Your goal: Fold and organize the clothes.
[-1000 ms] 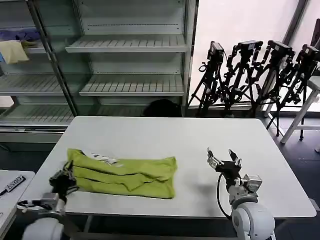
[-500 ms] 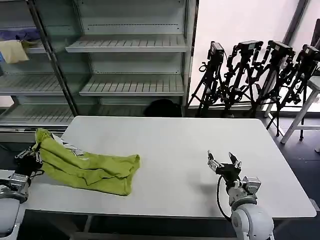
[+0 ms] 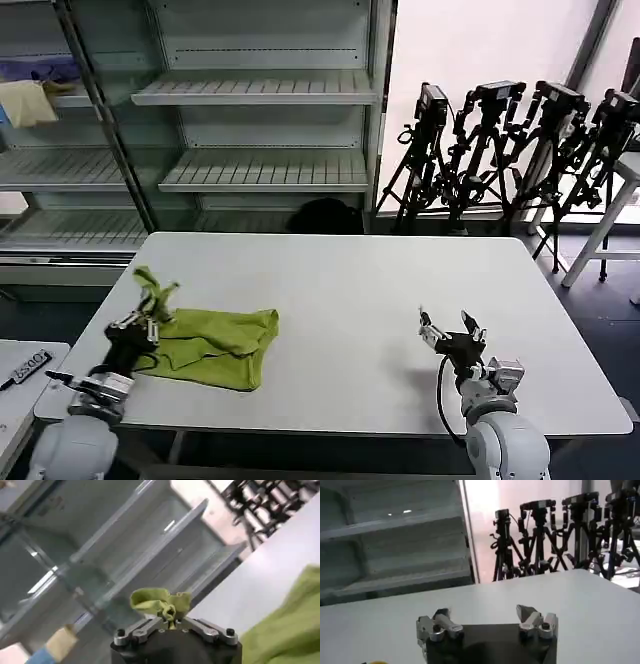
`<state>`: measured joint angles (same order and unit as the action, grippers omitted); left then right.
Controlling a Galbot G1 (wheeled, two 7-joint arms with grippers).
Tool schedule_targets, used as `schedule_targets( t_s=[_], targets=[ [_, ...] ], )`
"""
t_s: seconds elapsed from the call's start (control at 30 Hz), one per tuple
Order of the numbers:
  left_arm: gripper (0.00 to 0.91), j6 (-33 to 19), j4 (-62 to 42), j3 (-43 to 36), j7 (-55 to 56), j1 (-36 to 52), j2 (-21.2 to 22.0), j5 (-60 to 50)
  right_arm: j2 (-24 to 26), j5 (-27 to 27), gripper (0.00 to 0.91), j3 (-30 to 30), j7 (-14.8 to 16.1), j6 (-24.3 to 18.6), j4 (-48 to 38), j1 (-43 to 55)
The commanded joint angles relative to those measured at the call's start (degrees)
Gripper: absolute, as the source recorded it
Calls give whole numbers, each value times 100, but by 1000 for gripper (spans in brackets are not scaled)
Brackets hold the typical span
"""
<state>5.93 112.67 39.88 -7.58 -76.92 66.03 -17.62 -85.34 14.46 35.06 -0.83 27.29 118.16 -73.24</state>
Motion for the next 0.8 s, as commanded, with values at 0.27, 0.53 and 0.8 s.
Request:
schedule_targets(
  t_s=[0.27,0.53,0.8],
  targets=[
    [0,83,384,-1298,-48,-91,418,-661,-2,-2,907,-3,11,-38,-156,50],
    [0,164,446,-1446,-76,-107,453,-676,-41,-38,907,-86,5,-36,-170,87],
    [685,475,243,-1715,61,-123,645,-605,-51,-50,907,-81,2,-35,-142,70]
  ],
)
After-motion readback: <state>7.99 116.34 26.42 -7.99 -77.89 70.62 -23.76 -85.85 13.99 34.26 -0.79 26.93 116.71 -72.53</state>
